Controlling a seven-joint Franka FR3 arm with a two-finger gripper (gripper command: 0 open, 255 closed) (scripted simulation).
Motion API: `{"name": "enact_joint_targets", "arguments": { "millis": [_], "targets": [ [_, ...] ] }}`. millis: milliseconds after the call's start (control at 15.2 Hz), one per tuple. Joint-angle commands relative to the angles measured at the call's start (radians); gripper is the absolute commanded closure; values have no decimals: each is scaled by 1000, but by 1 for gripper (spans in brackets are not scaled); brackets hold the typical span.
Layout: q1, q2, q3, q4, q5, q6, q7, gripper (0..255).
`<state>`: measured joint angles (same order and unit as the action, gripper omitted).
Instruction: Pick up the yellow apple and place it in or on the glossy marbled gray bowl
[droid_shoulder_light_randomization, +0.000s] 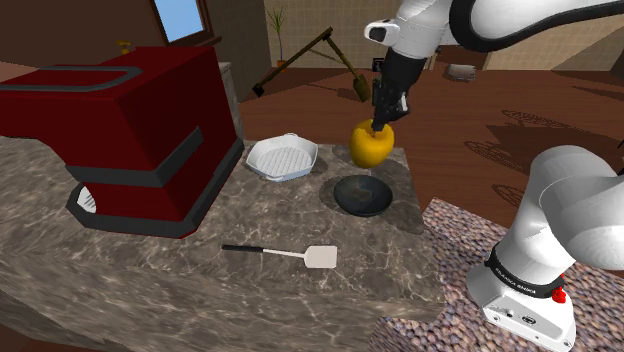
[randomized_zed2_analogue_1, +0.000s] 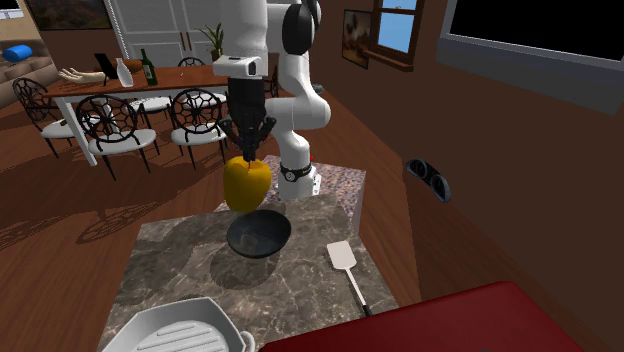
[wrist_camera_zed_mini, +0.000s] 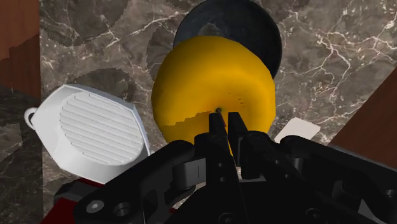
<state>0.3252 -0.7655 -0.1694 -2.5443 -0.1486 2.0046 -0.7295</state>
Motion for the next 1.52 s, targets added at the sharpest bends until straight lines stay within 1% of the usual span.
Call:
{"name": "enact_joint_targets", "arguments": {
  "millis": [0,726,858,1386,1452],
  "targets": [
    [-1,4,-2,-25,-2,29,3,255],
    [-9,29,-18,-158,-20,187,9,255],
    [-11,41,-23,-186,-25,227,10,255],
    [-11,41,-23,-186,-25,227,10,255],
    [-11,41,-23,-186,-25,227,10,0]
  ]
}}
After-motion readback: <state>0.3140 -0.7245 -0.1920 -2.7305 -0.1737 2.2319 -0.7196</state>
